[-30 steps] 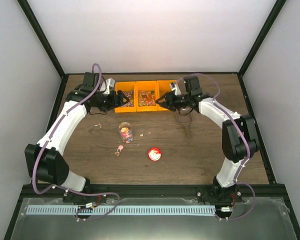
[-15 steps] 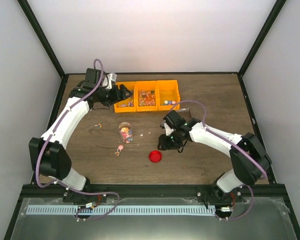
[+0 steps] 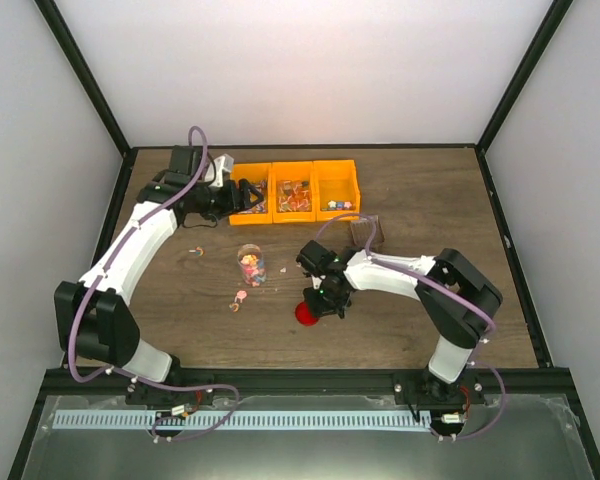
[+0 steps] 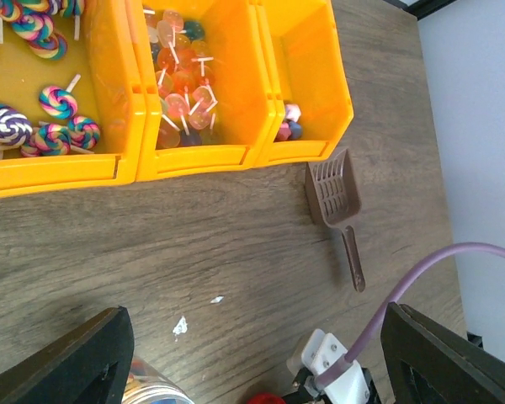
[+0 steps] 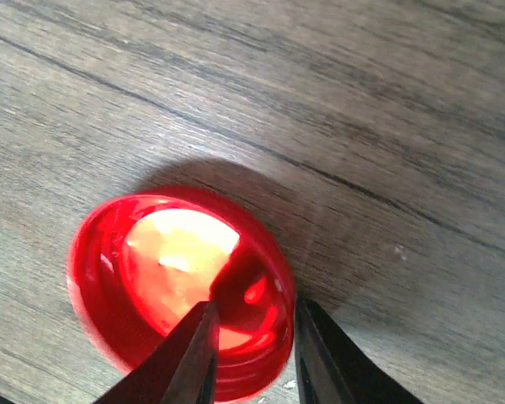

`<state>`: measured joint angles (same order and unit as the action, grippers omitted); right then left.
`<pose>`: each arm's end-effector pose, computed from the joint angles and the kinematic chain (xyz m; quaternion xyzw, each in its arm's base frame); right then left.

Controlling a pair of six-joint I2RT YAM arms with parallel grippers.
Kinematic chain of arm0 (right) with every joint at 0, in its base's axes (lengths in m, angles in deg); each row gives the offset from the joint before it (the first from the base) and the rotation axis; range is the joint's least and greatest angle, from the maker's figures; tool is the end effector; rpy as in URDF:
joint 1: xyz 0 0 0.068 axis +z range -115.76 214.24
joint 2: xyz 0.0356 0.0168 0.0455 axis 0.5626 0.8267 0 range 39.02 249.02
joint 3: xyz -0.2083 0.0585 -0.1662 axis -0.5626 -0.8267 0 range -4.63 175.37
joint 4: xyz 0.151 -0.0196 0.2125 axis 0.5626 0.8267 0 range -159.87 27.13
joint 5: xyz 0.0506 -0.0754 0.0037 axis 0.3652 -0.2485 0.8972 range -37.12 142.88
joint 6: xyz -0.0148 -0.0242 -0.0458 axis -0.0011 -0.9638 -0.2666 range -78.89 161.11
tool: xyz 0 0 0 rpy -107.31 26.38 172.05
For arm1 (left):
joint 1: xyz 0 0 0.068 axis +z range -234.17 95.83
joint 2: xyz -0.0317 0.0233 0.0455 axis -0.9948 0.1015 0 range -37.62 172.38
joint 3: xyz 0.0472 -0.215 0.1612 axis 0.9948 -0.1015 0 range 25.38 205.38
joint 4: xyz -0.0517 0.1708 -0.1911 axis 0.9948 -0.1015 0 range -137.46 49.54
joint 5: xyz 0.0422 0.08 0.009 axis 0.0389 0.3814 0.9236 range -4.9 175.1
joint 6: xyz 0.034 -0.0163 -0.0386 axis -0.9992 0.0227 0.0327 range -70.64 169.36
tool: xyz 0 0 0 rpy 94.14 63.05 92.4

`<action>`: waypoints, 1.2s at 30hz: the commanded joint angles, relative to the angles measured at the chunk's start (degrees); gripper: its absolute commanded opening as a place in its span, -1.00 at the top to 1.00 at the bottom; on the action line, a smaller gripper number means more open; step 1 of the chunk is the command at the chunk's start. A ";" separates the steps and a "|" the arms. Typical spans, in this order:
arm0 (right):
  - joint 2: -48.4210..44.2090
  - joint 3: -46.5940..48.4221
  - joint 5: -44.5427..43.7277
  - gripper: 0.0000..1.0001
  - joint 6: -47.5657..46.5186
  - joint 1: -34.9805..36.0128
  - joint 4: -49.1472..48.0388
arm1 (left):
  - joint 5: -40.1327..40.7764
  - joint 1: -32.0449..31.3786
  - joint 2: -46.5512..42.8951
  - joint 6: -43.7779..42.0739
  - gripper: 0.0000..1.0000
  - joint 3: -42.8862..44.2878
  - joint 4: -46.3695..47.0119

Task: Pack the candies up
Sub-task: Pick up the bottle lid at the center of the board.

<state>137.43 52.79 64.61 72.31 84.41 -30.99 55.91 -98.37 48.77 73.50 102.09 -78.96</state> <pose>0.1879 0.2366 0.1522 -0.1722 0.9758 0.1344 0.0003 0.3108 -0.0965 0.3165 0.0112 0.9084 -0.3357 0.2489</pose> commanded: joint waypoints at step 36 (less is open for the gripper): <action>-17.76 -1.05 64.65 0.92 37.59 -23.08 -57.42 | -23.92 -9.15 -15.15 36.40 -1.00 -24.12 63.25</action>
<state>122.26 52.97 117.11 92.01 61.85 -63.19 34.40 -103.77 36.11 103.99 78.33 -28.05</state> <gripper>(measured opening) 0.043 0.999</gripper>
